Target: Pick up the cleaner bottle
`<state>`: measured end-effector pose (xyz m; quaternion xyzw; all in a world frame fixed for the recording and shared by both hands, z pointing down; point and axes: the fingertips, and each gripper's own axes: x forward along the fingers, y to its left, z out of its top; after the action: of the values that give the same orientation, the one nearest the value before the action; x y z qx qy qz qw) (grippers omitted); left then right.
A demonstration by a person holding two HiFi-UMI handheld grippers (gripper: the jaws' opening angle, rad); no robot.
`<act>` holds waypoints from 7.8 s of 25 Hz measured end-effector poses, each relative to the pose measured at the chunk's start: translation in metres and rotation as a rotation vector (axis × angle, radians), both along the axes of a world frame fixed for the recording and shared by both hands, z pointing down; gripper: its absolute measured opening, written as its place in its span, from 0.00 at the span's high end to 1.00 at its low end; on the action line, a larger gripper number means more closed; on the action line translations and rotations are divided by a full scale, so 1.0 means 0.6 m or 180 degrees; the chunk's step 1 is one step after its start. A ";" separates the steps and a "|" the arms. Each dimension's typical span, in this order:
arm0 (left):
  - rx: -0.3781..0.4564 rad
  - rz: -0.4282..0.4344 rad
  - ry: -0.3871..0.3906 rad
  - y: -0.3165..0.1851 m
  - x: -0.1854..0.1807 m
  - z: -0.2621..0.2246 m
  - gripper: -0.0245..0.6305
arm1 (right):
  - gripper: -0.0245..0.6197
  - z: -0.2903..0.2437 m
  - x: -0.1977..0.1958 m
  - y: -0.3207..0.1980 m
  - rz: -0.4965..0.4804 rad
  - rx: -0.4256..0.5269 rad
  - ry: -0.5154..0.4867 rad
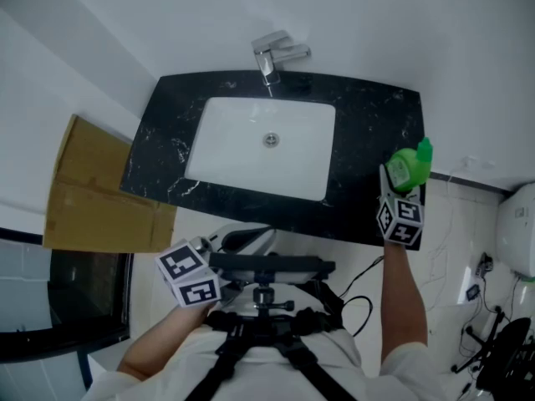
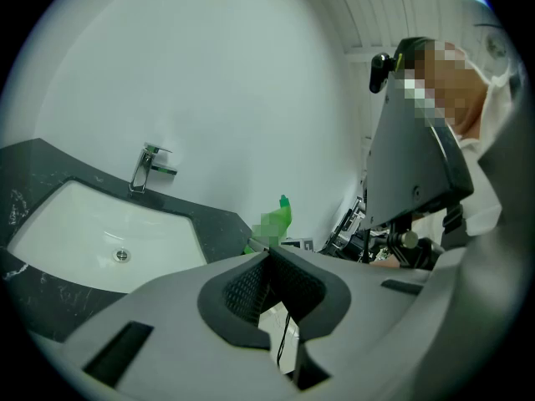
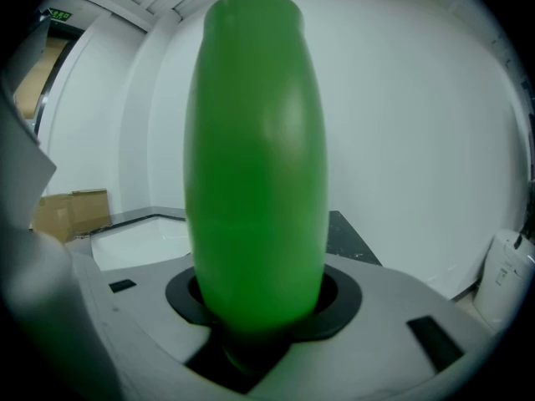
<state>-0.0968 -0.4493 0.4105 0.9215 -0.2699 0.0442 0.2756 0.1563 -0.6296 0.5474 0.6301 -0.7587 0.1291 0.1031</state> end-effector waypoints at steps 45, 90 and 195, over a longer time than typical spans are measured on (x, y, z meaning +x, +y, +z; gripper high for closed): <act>-0.0015 0.0004 0.0152 -0.004 -0.013 -0.001 0.97 | 0.68 -0.025 -0.001 0.012 -0.0057 -0.0096 0.0241; 0.0122 0.0226 0.0546 -0.008 -0.017 -0.023 0.97 | 0.68 -0.159 -0.004 0.044 0.0041 0.0051 0.0505; 0.0209 0.0492 0.0652 -0.028 -0.018 -0.032 0.97 | 0.68 -0.253 -0.060 0.243 0.0223 -0.0018 0.0458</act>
<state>-0.1079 -0.4663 0.3916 0.9478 -0.1698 -0.0378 0.2673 0.1203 -0.4840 0.3956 0.6636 -0.7264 0.0892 0.1546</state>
